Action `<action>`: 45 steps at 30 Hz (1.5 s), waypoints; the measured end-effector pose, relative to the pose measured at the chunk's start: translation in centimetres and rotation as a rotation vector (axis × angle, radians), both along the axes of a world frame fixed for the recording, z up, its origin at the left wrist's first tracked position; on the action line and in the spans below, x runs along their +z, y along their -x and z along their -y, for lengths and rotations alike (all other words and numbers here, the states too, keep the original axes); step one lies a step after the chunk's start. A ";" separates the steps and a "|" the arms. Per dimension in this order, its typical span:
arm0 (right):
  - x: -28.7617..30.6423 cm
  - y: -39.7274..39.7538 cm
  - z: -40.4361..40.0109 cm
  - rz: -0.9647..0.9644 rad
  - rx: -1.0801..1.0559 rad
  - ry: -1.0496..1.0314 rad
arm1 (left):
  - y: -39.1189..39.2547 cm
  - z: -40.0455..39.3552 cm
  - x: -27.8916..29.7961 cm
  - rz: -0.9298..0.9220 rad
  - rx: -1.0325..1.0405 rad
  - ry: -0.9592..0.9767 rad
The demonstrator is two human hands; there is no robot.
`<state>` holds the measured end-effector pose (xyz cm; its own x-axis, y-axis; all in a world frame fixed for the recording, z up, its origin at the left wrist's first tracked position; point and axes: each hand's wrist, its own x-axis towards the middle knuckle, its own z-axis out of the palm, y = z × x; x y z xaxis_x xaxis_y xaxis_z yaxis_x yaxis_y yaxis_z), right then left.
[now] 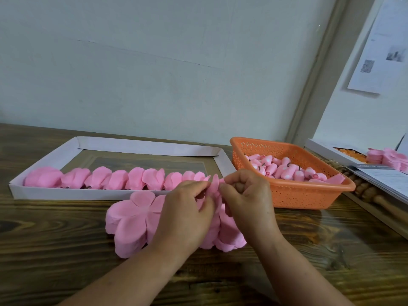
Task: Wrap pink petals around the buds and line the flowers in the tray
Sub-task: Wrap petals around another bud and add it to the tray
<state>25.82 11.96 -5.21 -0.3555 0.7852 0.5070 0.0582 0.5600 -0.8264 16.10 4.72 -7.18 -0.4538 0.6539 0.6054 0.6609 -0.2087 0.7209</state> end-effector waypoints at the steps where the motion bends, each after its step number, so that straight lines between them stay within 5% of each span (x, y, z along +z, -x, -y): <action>1: 0.0 0.0 0.0 -0.004 -0.002 0.004 | -0.1 0.0 -0.1 -0.011 -0.012 0.015; 19: -0.1 0.1 0.2 -0.003 0.052 0.036 | -0.2 0.0 0.1 -0.188 0.089 0.003; 28: 0.5 -0.8 -0.6 0.118 0.158 -0.030 | 1.0 -0.4 0.3 0.302 -0.068 0.139; 45: 1.0 -1.3 -0.1 0.071 0.254 -0.014 | 1.4 0.1 1.3 0.839 -0.513 0.223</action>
